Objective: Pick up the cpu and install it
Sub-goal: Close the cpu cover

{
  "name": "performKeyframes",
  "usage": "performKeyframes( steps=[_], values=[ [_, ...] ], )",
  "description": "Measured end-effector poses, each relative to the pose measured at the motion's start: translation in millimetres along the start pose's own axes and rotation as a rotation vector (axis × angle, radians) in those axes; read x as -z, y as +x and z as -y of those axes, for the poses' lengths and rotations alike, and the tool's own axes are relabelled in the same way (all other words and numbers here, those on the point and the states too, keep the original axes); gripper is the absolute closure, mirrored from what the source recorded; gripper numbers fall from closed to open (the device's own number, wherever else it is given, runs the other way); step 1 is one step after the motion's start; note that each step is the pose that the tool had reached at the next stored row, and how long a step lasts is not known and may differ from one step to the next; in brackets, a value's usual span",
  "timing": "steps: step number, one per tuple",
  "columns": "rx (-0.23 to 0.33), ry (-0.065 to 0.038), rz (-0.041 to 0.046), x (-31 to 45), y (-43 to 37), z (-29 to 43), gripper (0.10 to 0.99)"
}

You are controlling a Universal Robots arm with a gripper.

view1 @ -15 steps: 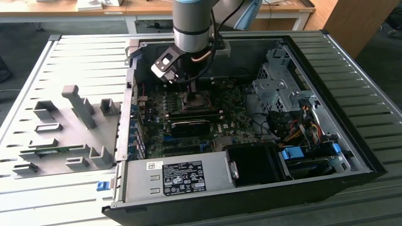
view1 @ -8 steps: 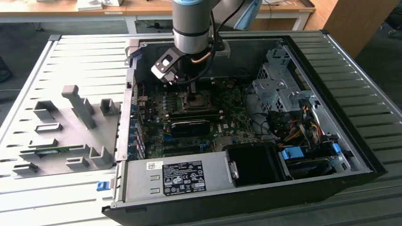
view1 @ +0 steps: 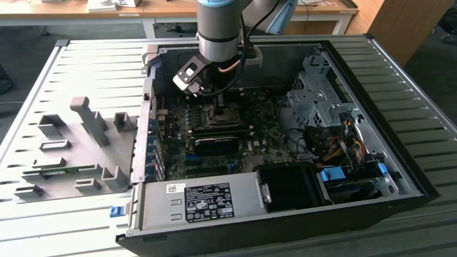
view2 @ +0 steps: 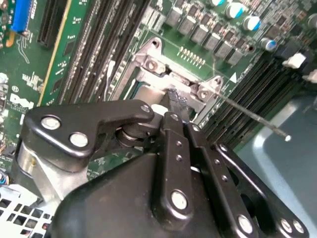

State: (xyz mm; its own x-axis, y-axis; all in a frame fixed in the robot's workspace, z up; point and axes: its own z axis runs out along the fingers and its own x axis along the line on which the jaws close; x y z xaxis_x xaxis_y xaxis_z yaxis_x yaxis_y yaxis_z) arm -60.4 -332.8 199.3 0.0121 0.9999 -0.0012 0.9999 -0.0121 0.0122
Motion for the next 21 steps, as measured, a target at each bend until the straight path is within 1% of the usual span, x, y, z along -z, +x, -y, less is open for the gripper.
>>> performKeyframes(
  steps=[3,9,11,15,19,21],
  values=[
    [0.0,0.0,-0.0002,-0.1,0.1,-3.6,0.98],
    [-0.001,-0.001,-0.001,0.6,0.3,-6.8,0.98],
    [-0.001,0.0,-0.0004,3.5,0.3,-6.7,0.98],
    [-0.001,0.0,-0.0002,11.7,0.2,-6.8,0.98],
    [-0.001,0.0,-0.0003,11.9,0.2,-8.1,0.98],
    [-0.001,0.0,-0.0002,11.9,0.3,-10.8,0.98]
  ],
)
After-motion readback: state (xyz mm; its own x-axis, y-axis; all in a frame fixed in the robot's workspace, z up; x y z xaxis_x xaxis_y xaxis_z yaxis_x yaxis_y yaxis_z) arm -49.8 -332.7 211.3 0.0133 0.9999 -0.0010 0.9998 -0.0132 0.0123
